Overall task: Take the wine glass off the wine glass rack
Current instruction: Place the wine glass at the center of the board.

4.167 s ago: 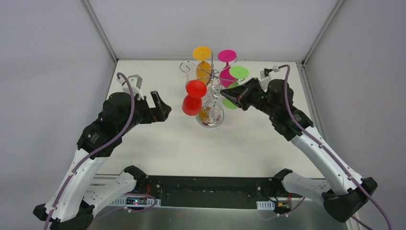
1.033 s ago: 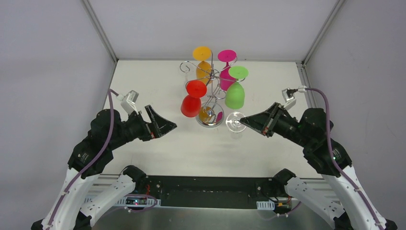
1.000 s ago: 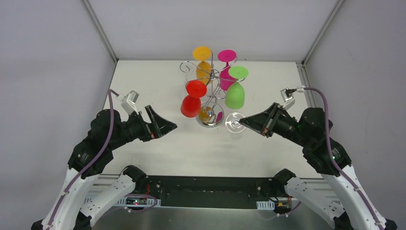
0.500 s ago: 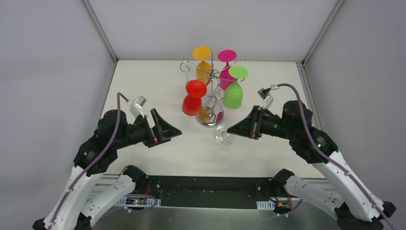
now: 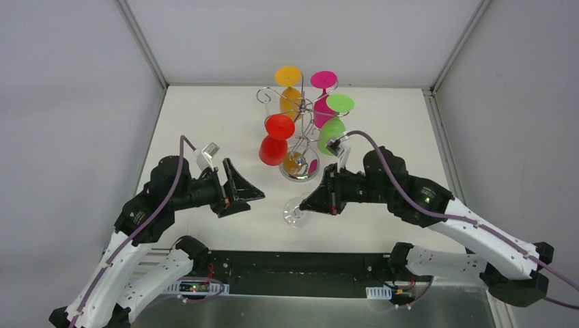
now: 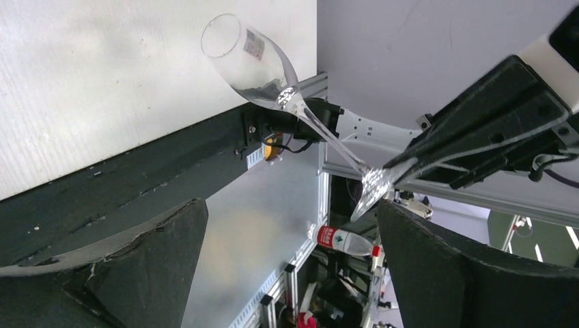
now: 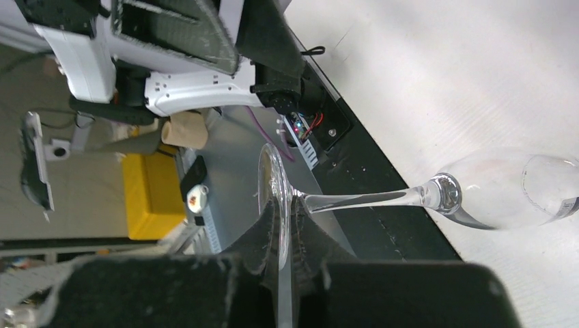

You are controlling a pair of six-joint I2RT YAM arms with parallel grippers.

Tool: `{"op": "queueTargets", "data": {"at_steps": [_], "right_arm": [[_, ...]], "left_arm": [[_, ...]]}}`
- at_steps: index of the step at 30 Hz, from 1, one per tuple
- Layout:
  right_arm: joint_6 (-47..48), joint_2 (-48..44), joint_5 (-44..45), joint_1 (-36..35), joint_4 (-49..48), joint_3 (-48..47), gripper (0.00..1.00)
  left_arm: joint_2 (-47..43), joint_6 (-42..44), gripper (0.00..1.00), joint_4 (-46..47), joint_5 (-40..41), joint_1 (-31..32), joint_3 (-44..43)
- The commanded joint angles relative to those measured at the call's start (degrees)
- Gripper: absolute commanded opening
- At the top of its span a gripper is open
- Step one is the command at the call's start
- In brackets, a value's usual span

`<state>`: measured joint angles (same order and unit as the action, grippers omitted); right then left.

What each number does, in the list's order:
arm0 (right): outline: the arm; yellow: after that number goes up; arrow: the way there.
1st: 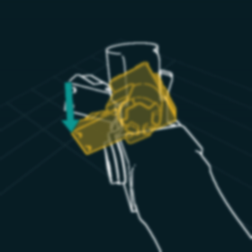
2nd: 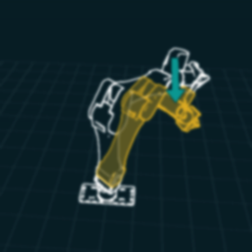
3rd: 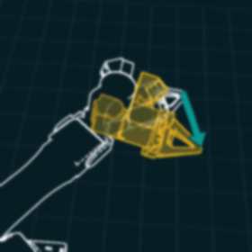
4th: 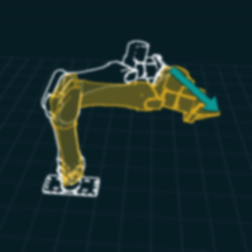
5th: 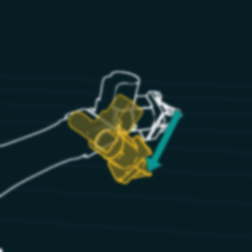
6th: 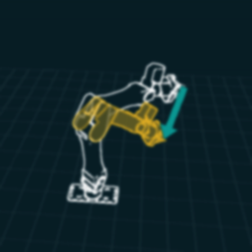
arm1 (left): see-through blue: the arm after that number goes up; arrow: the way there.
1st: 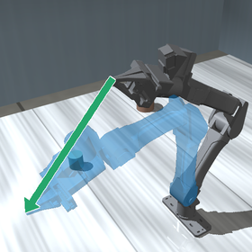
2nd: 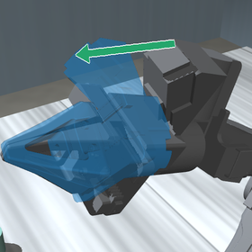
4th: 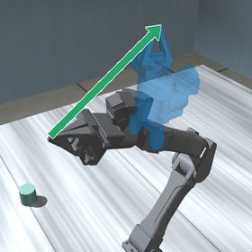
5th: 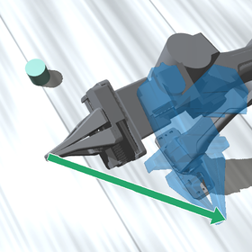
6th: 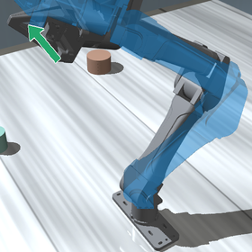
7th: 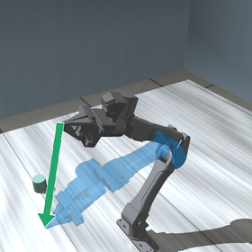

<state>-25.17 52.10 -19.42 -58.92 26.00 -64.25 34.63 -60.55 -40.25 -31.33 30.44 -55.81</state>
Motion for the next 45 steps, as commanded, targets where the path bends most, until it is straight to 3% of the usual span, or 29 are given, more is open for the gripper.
{"op": "queueTargets", "data": {"at_steps": [1,12,27,45], "right_arm": [[7.55,2.48,6.05,-6.48,-5.79,-5.64,0.0],[18.44,9.67,13.05,-17.1,-13.64,-8.45,0.0],[26.93,15.88,14.89,-22.1,-17.03,-12.53,0.0],[36.96,18.78,20.5,-28.43,-20.17,-13.17,0.0]], "left_arm": [[0.32,-2.38,1.0,2.95,-3.86,0.5,2.13],[-2.63,-3.53,1.0,4.6,-6.48,0.46,5.0],[-5.26,-5.04,1.0,6.51,-8.46,0.47,8.2],[-6.59,-7.0,0.56,8.9,-10.07,0.45,10.1]]}}
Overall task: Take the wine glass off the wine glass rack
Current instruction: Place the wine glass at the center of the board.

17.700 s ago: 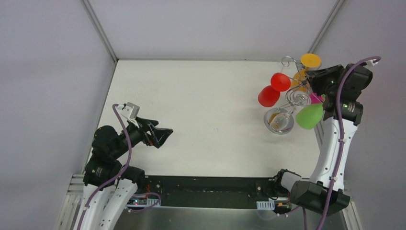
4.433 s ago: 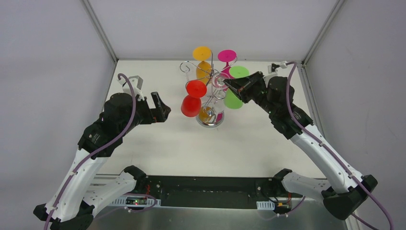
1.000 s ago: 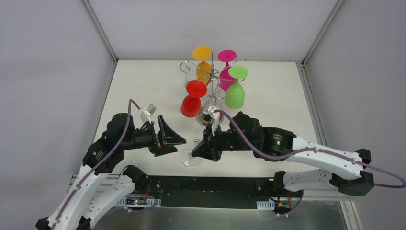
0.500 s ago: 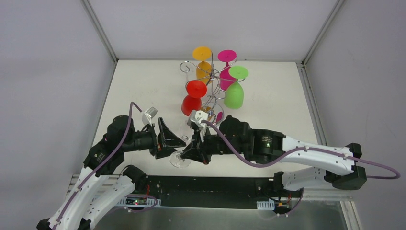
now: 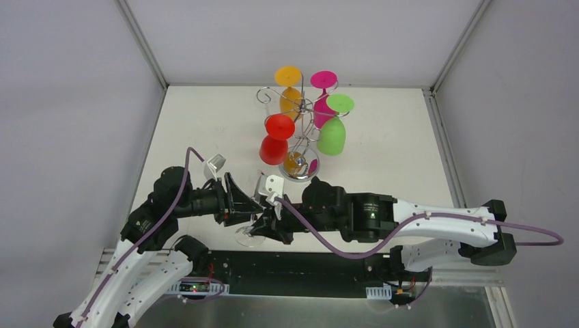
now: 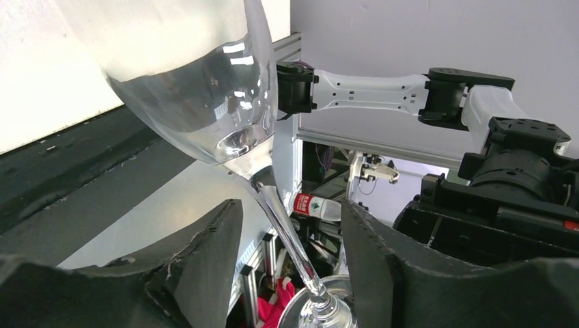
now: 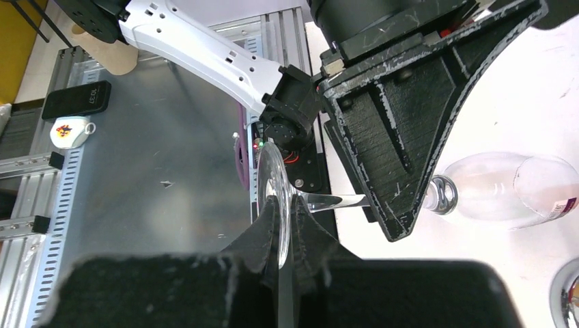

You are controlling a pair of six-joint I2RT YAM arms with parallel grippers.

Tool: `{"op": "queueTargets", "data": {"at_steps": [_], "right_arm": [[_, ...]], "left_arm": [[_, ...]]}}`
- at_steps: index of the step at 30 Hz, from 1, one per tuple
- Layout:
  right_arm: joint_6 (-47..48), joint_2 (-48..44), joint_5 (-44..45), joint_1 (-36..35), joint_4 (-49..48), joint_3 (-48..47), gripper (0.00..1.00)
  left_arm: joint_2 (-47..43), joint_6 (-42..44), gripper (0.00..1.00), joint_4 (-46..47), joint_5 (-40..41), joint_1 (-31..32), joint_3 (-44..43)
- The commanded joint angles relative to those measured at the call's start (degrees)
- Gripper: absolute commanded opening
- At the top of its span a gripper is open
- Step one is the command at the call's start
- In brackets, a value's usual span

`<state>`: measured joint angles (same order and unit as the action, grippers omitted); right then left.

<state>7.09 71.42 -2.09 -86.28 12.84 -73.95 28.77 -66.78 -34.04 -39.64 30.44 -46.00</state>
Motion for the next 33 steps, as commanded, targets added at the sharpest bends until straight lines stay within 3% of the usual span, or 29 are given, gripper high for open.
{"op": "queueTargets", "data": {"at_steps": [1,14,21,30,33], "right_arm": [[5.02,-0.5,3.87,-1.25,-7.1,-3.41,0.0],[8.15,0.17,6.75,-2.66,-7.76,-2.96,0.0],[8.46,-0.17,7.04,-3.04,-7.85,-2.36,0.0],[7.84,-1.94,7.34,-3.1,-7.66,-0.4,0.0],[6.98,-3.18,7.58,-3.1,-7.4,0.79,0.13]], "left_arm": [[-0.75,-0.84,0.53,2.79,-1.83,0.45,0.37],[-0.49,-1.07,0.25,3.5,-2.77,0.5,0.36],[0.06,-0.73,0.02,3.84,-3.55,0.49,0.25],[0.75,1.29,0.0,4.16,-4.24,0.5,-0.06],[0.78,2.27,0.0,4.25,-4.31,0.43,0.18]]}}
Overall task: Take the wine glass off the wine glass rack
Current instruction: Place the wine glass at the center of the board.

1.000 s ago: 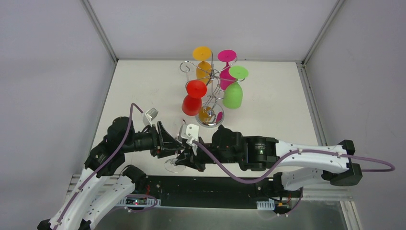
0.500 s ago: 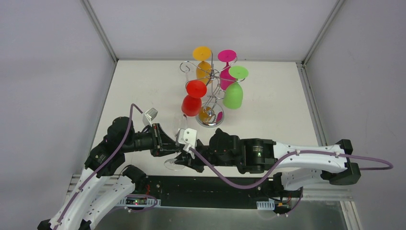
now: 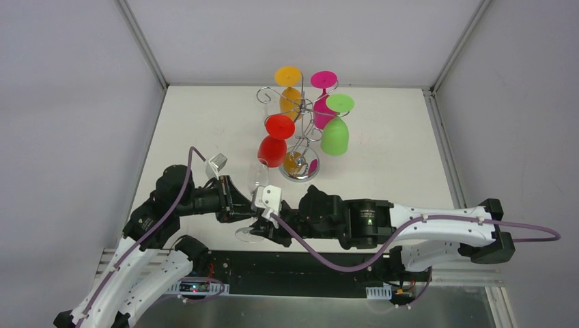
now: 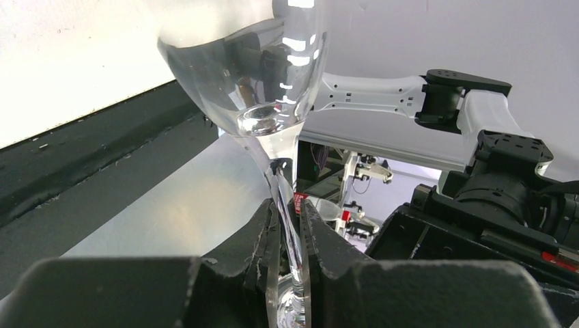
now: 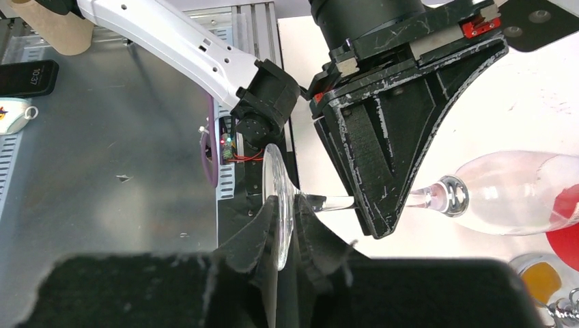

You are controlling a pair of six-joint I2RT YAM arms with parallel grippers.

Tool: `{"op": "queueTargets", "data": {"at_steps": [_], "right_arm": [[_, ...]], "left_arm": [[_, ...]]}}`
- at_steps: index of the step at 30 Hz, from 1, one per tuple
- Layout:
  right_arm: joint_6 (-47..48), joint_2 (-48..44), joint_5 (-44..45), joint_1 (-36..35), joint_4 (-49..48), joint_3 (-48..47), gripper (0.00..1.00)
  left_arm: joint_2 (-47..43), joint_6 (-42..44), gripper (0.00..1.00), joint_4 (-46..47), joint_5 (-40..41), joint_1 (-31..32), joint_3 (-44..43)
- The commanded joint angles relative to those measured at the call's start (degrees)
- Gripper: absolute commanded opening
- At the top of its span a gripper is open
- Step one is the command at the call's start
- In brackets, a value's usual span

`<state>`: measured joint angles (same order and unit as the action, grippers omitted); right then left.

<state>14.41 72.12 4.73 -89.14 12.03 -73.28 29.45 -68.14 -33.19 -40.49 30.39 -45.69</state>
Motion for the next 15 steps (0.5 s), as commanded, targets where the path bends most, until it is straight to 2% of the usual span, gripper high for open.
{"op": "queueTargets", "data": {"at_steps": [1,8,12,15], "right_arm": [[-0.78,-4.32,0.74,-0.24,-6.56,0.49,0.16],[-5.11,-8.18,1.4,-0.24,-3.96,0.93,0.39],[-8.09,-10.66,5.46,-0.24,-2.13,0.68,0.46],[-11.02,-10.71,9.61,-0.16,2.9,-2.16,0.47]], "left_arm": [[0.18,4.09,0.0,3.39,-3.56,0.49,-0.03],[1.09,6.6,0.0,3.39,-5.27,0.51,0.08],[1.45,8.38,0.0,3.39,-6.87,0.51,0.12],[1.46,10.38,0.0,3.4,-8.73,0.52,-0.12]]}}
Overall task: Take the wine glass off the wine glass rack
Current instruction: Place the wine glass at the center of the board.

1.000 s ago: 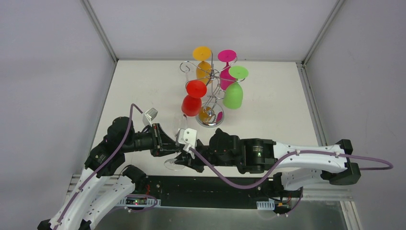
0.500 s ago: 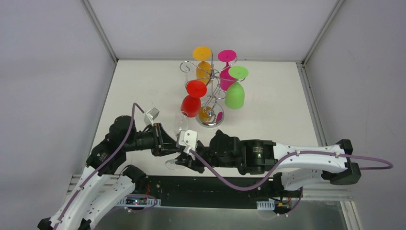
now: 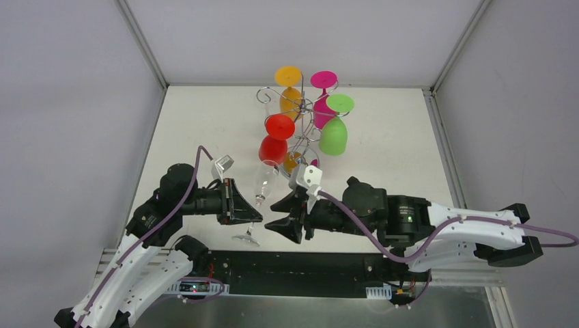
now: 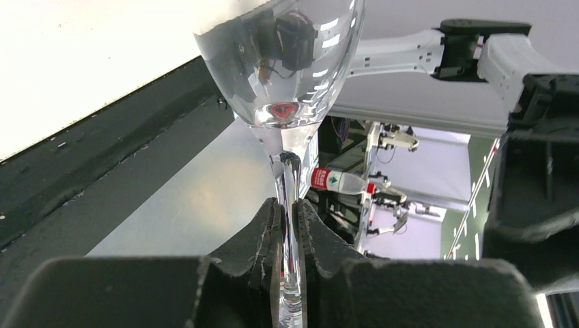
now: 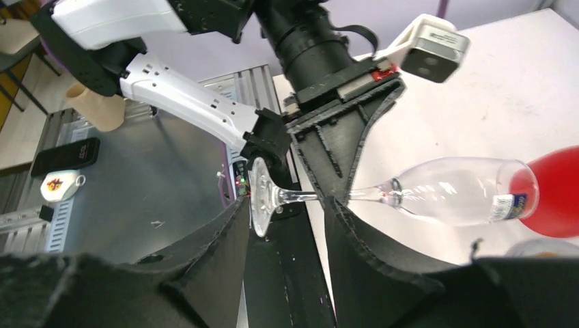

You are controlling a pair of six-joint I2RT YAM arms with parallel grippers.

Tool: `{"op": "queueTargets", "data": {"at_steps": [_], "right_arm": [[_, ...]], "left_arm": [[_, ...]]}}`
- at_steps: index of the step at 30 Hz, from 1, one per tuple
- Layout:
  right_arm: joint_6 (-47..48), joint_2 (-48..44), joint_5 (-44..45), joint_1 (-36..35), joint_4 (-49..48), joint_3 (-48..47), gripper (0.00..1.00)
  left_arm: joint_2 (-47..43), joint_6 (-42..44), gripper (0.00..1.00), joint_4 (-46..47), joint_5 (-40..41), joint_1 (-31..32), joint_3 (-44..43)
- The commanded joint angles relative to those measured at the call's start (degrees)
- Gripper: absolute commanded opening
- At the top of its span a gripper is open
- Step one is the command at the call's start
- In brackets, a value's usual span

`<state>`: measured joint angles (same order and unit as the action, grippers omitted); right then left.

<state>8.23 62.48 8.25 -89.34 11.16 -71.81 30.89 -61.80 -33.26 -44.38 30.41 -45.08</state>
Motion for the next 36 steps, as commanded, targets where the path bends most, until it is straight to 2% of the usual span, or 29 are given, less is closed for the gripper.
{"op": "queueTargets", "data": {"at_steps": [1,5,9,15,24,29,36], "right_arm": [[-6.2,-0.69,7.9,0.11,6.03,-4.98,0.47],[-12.23,1.11,12.06,1.15,14.67,-9.82,0.47],[-19.18,1.3,10.89,5.57,19.66,-12.65,0.48],[-26.57,0.37,-0.66,16.43,23.72,-14.19,0.5],[-30.92,0.41,-21.44,28.66,24.1,-14.22,0.51],[-33.19,1.47,-32.85,32.35,20.64,-13.65,0.51],[-33.47,3.25,-38.8,34.03,18.3,-14.3,0.51]], "left_arm": [[0.04,5.07,0.0,3.39,-5.79,0.44,-0.93],[0.4,8.41,0.0,3.46,-8.16,0.46,-1.07],[0.74,11.25,0.0,3.44,-10.94,0.5,-0.89],[-0.39,16.21,0.0,3.38,-13.5,0.51,-1.38],[-4.51,23.03,0.0,3.79,-18.12,0.51,-3.29],[-4.85,24.41,0.0,3.81,-22.3,0.47,-4.57],[-5.31,25.39,0.0,3.81,-26.02,0.48,-4.06]]}}
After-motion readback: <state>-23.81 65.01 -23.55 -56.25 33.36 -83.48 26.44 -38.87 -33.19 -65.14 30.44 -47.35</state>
